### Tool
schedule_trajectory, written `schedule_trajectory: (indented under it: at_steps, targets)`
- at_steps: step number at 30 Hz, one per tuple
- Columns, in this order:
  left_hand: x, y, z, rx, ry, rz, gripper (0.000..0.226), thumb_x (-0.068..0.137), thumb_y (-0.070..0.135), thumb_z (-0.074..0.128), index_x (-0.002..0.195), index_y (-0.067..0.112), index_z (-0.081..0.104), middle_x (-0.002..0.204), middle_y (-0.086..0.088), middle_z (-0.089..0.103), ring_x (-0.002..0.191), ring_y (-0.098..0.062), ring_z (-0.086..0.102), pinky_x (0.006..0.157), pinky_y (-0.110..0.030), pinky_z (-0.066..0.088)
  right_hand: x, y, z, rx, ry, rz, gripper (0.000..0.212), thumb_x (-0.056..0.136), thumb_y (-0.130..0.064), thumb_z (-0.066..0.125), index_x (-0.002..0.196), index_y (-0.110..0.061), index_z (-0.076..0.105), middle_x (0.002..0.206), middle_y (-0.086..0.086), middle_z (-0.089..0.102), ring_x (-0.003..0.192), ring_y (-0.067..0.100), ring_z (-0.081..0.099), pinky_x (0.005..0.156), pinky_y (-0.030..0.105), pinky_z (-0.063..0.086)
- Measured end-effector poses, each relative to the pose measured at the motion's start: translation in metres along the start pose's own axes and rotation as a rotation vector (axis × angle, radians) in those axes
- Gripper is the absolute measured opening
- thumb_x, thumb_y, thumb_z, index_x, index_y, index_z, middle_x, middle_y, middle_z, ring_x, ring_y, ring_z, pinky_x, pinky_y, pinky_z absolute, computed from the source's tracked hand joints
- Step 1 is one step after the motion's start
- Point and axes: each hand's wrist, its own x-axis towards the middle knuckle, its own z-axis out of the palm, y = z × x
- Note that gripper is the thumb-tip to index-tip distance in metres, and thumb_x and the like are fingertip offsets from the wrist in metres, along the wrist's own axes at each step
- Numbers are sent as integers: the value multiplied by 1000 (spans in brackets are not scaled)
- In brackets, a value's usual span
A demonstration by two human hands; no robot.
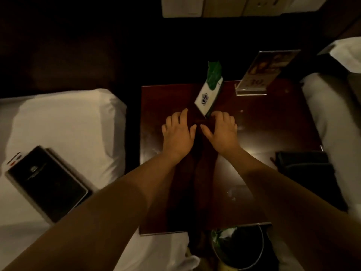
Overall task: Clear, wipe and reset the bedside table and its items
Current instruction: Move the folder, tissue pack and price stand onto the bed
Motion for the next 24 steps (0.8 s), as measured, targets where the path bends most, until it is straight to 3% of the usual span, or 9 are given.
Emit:
schedule_trajectory:
  at_steps: [5,10,15,20,24]
  targets:
    - [46,21,6,-264,-86,-166,60,92,38,48,142,11,29,138,-14,50,129,-33,43,106,-47,36,25,22,-10,34,-108,112,49,89,-34,55,130,-9,43,136,16,41,125,35,36,103,46,36]
    - [81,30,4,-420,-117,-225,43,92,27,52,130,8,48,126,-13,61,112,-29,59,84,-28,45,49,27,-21,-66,-147,172,55,88,-36,55,135,-14,39,139,15,38,128,36,32,105,45,30]
    - [92,35,2,-572,-158,-278,29,94,14,48,119,4,57,123,-17,62,110,-31,60,92,-41,53,59,20,-22,-35,-152,178,61,89,-43,52,140,-14,32,142,16,38,130,38,31,105,46,29]
    - [74,20,-14,-580,-99,-263,26,94,14,43,115,6,56,118,-15,62,107,-29,59,81,-33,49,62,9,-22,66,-109,137,77,88,-51,51,146,-13,18,148,16,33,132,40,31,106,47,29]
    - [49,-16,-41,-693,-158,-217,22,96,18,48,110,3,55,114,-21,60,107,-35,58,90,-49,52,63,-10,-21,191,-103,74,90,82,-48,61,147,-9,12,150,16,28,134,40,28,110,50,30]
